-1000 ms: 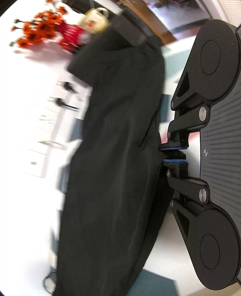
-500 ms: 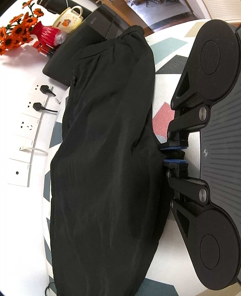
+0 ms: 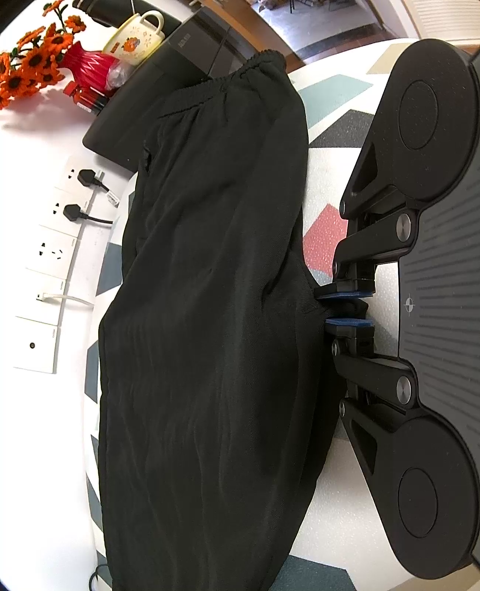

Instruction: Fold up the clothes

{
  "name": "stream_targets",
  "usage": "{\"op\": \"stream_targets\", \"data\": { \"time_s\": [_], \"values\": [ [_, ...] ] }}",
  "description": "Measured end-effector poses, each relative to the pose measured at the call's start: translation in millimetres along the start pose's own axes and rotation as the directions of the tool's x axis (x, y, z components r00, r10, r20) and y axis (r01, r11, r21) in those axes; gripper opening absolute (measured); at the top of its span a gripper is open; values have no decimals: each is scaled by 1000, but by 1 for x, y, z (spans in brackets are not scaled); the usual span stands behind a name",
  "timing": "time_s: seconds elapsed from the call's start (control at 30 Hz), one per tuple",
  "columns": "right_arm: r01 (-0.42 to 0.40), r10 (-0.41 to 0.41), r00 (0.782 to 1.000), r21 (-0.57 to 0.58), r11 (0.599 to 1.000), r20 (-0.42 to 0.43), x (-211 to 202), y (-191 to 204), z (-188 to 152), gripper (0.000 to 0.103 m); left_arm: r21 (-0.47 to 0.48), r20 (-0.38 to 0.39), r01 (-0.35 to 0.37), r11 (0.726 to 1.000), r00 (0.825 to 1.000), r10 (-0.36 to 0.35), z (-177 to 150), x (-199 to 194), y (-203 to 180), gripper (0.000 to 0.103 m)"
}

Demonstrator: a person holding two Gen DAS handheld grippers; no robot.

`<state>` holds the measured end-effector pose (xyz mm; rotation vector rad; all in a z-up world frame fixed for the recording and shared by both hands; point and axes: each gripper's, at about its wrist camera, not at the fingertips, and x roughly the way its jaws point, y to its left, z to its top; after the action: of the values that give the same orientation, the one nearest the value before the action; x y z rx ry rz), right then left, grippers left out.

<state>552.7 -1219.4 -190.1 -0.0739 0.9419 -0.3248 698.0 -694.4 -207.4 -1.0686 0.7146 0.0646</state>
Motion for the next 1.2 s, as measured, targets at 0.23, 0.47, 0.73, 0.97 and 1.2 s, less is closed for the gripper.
{"op": "stream_targets", "data": {
  "time_s": [0.23,0.47,0.73,0.97,1.2],
  "values": [
    [10,-8,998,-43,999,56,-17,3,1,8,106,83,43,993,995,-52,6,-40,-31,9],
    [-78,87,994,-124,989,63,-57,8,-17,7,138,159,58,989,984,-80,20,-91,-31,9],
    [-230,228,973,-89,969,-42,-92,-2,-58,36,58,177,-45,997,984,34,16,-121,11,9],
    [-163,128,986,443,882,108,-94,-132,-67,45,47,247,-39,998,969,26,-3,-144,-3,9],
    [-222,189,971,825,519,143,-18,-239,-89,43,4,281,-114,993,954,108,-14,-163,-20,9]
  ]
}}
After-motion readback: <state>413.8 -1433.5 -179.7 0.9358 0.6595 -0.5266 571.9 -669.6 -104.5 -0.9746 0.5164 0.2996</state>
